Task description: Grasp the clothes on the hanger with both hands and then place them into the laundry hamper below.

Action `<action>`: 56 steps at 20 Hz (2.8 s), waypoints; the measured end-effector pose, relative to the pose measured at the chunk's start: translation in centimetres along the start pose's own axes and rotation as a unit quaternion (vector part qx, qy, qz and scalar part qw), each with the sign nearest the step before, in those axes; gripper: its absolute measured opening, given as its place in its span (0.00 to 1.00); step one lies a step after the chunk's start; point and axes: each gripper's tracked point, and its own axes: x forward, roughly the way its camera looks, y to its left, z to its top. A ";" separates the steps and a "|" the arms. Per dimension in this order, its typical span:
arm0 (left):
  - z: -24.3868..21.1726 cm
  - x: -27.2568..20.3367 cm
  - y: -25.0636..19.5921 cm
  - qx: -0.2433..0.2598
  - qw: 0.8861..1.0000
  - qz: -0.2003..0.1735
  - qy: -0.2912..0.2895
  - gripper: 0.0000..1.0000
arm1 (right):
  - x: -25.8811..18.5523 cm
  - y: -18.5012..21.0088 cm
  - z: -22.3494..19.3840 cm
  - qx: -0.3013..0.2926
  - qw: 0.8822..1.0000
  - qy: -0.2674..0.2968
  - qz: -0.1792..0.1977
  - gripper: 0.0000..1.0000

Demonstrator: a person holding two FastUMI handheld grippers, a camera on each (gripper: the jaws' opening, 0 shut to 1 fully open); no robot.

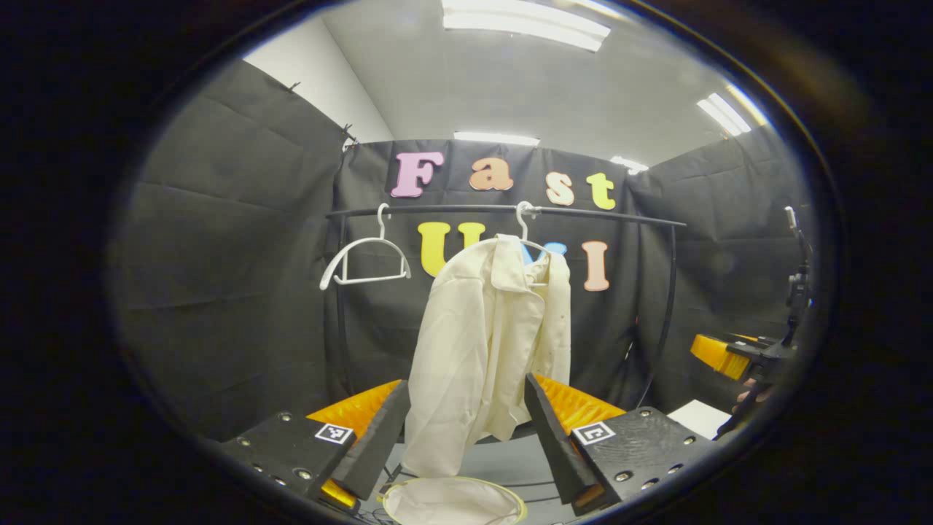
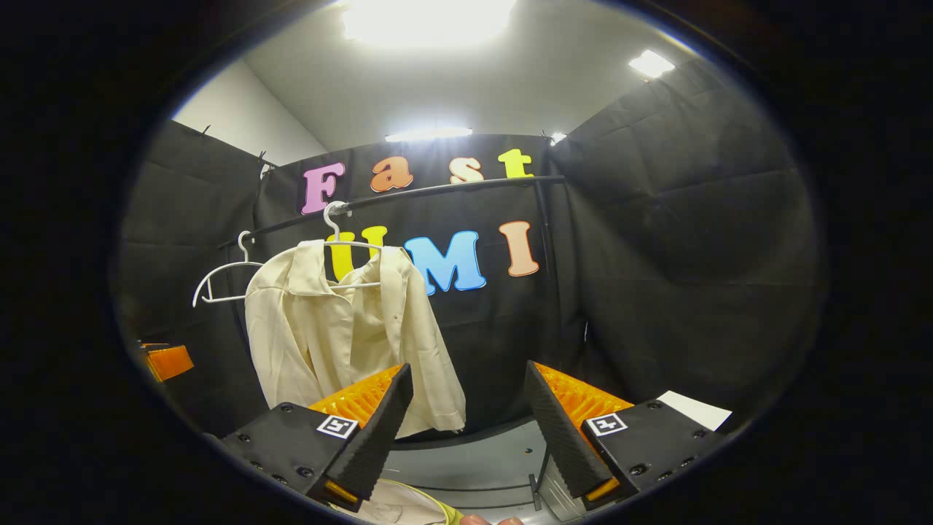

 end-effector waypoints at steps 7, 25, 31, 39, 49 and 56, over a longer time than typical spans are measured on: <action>0.7 0.5 -0.5 -0.026 1.000 -0.009 0.000 0.90 | 0.4 -0.1 1.2 -0.010 1.000 -0.004 0.008 1.00; 5.1 17.7 -10.4 -0.026 1.000 0.007 -0.011 0.93 | 14.6 -2.4 5.6 0.045 0.997 -0.019 0.057 0.98; 3.6 24.6 -12.7 -0.050 0.998 0.040 0.015 0.89 | 18.9 -4.0 3.8 0.059 0.996 0.002 0.072 0.98; 2.0 31.4 -11.5 -0.012 0.987 0.157 0.031 0.93 | 23.4 -5.1 0.1 0.055 0.990 0.047 0.119 0.98; 0.5 33.7 -9.3 0.000 0.966 0.253 0.044 0.89 | 25.1 -3.1 -3.2 0.068 0.978 0.086 0.179 0.98; 0.2 33.6 -8.2 -0.011 0.970 0.238 0.046 0.34 | 26.0 -1.2 -4.1 0.074 0.971 0.096 0.207 0.98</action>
